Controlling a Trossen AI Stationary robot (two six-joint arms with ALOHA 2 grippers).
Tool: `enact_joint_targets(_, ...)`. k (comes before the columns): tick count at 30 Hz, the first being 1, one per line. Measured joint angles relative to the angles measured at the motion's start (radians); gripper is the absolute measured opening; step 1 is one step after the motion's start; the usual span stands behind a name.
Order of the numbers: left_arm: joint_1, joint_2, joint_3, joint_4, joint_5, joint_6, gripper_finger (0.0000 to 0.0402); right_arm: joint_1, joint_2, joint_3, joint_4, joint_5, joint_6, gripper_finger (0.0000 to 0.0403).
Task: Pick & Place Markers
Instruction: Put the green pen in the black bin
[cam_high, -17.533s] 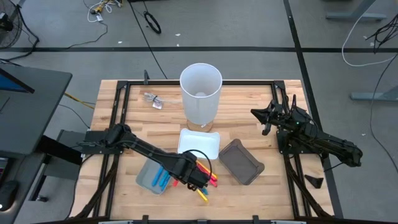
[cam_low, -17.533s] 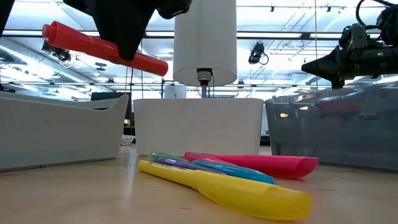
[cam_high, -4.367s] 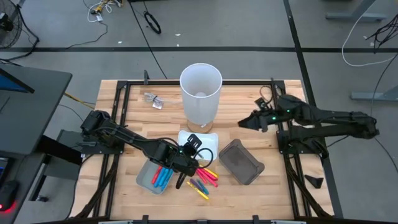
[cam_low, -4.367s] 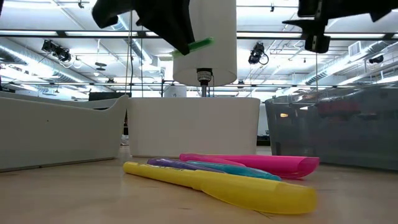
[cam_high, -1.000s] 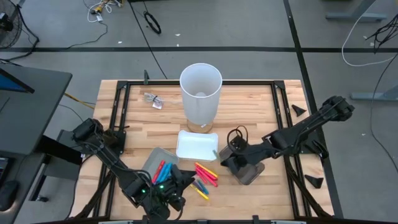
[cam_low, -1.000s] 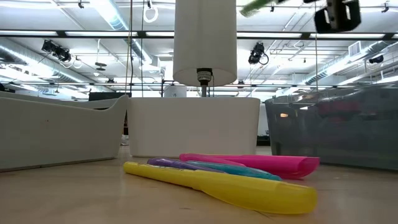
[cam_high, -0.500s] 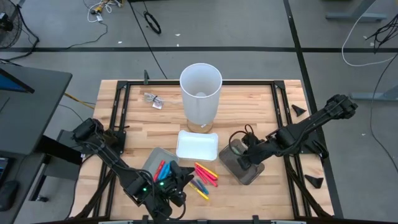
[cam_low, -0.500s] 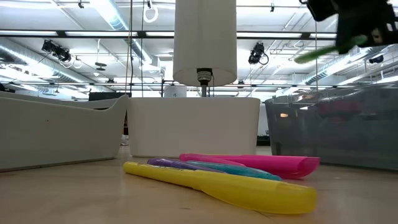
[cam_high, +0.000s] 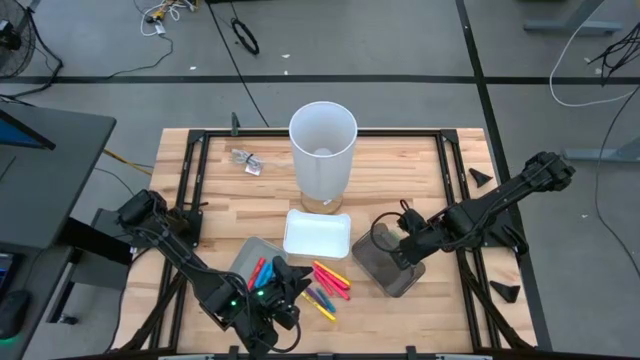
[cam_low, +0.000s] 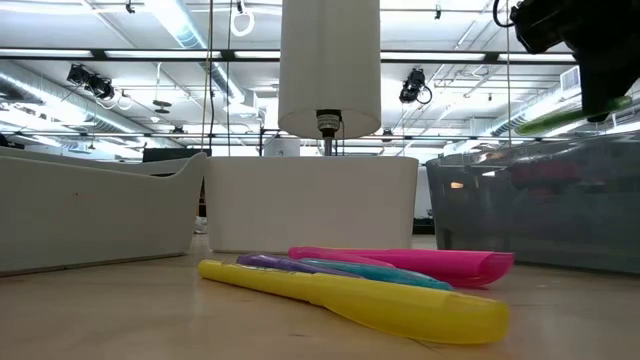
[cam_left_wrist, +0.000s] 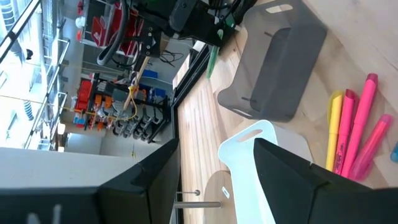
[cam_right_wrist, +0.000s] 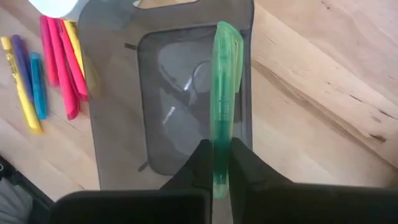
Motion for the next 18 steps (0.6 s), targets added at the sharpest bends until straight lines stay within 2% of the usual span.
enact_joint_targets(7, 0.0, 0.0, 0.0, 0.0, 0.0, 0.0, 0.0211, 0.0, 0.014, 0.0, -0.002, 0.001, -0.015, 0.0012)
enact_joint_targets(18, 0.0, 0.0, 0.0, -0.002, 0.008, -0.023, 0.0211, 0.0, 0.126, 0.0, 0.002, 0.003, -0.122, 0.0012)
